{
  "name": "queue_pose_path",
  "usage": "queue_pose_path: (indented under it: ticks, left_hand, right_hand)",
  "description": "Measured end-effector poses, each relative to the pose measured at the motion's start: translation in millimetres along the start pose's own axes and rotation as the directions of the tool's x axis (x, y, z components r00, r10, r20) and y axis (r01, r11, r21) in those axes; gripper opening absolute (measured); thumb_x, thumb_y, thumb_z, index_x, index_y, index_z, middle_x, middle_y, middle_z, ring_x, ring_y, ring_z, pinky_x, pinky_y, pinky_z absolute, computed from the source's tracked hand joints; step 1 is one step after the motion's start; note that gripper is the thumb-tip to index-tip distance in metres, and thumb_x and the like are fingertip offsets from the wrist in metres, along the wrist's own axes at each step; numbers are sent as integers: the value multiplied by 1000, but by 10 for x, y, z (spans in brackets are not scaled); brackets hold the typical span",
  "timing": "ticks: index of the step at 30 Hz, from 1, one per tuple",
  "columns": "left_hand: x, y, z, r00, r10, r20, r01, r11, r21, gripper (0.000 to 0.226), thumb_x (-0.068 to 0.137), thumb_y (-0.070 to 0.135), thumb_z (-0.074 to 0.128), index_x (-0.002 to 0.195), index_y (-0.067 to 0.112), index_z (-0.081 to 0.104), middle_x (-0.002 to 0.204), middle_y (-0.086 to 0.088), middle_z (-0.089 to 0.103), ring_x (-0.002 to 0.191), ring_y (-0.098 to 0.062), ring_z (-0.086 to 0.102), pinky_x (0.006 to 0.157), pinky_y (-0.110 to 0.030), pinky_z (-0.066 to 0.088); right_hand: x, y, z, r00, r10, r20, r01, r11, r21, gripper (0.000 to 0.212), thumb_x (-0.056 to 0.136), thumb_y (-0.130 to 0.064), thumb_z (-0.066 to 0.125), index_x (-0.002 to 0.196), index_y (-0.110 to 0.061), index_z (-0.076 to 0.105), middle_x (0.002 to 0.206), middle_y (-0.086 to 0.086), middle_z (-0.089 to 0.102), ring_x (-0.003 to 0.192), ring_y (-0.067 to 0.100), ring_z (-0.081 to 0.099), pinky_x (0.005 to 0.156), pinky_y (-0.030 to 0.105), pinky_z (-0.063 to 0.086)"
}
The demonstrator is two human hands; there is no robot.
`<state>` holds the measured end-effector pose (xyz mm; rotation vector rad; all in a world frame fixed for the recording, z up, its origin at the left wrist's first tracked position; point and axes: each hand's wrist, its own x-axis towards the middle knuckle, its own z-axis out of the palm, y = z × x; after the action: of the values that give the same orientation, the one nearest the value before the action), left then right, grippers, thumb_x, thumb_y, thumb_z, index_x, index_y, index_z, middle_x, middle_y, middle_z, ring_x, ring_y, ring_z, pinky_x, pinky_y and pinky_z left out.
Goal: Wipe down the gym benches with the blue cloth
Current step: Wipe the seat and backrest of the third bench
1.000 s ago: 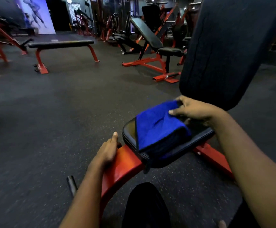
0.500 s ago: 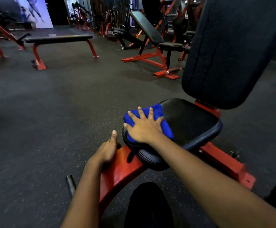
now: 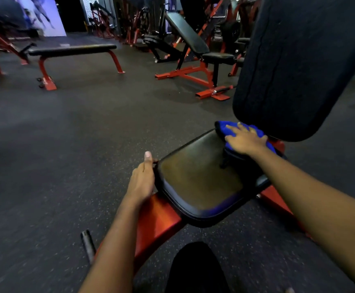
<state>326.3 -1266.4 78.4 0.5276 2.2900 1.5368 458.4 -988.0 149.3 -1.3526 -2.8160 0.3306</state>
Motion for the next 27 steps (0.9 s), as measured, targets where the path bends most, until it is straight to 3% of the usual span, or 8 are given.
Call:
queue_pose_path:
  ticks: [5, 8, 10, 13, 15, 18, 22, 27]
  left_hand:
    - [149, 171, 86, 997, -12, 79, 3, 994, 113, 122, 66, 97, 0, 132, 13, 59, 139, -17, 54, 132, -31, 46, 113, -51, 33]
    - [236, 448, 189, 994, -15, 106, -6, 981, 195, 99, 88, 78, 3, 139, 10, 53, 147, -19, 46, 139, -32, 38, 117, -49, 26]
    - [278, 622, 289, 992, -13, 122, -17, 970, 243, 88, 95, 69, 4, 143, 9, 48, 151, -19, 40, 141, -33, 34, 118, -47, 22]
    - [318, 698, 386, 991, -47, 128, 2, 944, 331, 85, 97, 65, 4, 147, 8, 42, 154, -22, 34, 143, -35, 30, 119, -45, 21]
    - [289, 680, 408, 994, -53, 98, 13, 928, 372, 81, 100, 61, 5, 148, 5, 38, 154, -23, 33, 143, -36, 30, 118, -44, 21]
    - [211, 711, 417, 997, -29, 70, -4, 901, 434, 77, 102, 57, 7, 149, 3, 35, 153, -24, 34, 142, -37, 31, 115, -44, 22]
    - [182, 691, 437, 999, -4, 46, -19, 873, 488, 79, 101, 58, 6, 147, 2, 36, 151, -25, 36, 140, -38, 33, 115, -47, 23]
    - [167, 676, 439, 999, 10, 41, -30, 852, 523, 79, 101, 58, 6, 147, 2, 37, 150, -25, 37, 139, -38, 35, 113, -47, 25]
  right_hand:
    - [-397, -451, 221, 980, -193, -54, 195, 981, 24, 51, 100, -49, 30, 151, -49, 25, 165, -13, 13, 151, 28, 12, 116, 62, 13]
    - [-1009, -495, 402, 947, -281, -154, 292, 954, 61, 57, 92, -53, 23, 148, -50, 32, 163, -14, 20, 152, 19, 15, 118, 56, 17]
    - [-1313, -365, 450, 957, -193, -218, 216, 972, 88, 52, 95, -48, 33, 147, -51, 32, 163, -16, 18, 152, 16, 11, 118, 54, 17]
    - [-1474, -85, 479, 963, 82, -258, -6, 960, 281, 53, 95, -41, 42, 146, -51, 33, 165, -14, 8, 153, 16, -1, 116, 63, 11]
    - [-1355, 44, 495, 933, 267, -243, -139, 887, 441, 56, 95, -38, 45, 149, -49, 32, 166, -12, -3, 153, 20, -10, 115, 66, 9]
    - [-1096, 151, 411, 847, 487, -211, -233, 699, 676, 62, 97, -33, 48, 155, -40, 26, 167, -1, -11, 152, 35, -11, 120, 53, 4]
    - [-1234, -10, 490, 771, 619, -152, -205, 467, 860, 66, 97, -27, 52, 156, -35, 24, 166, 11, -8, 150, 43, 5, 122, 40, 5]
    - [-2095, -898, 994, 759, 585, -287, -11, 452, 892, 74, 92, -26, 64, 155, -33, 27, 166, 10, -9, 151, 37, 10, 120, 36, 10]
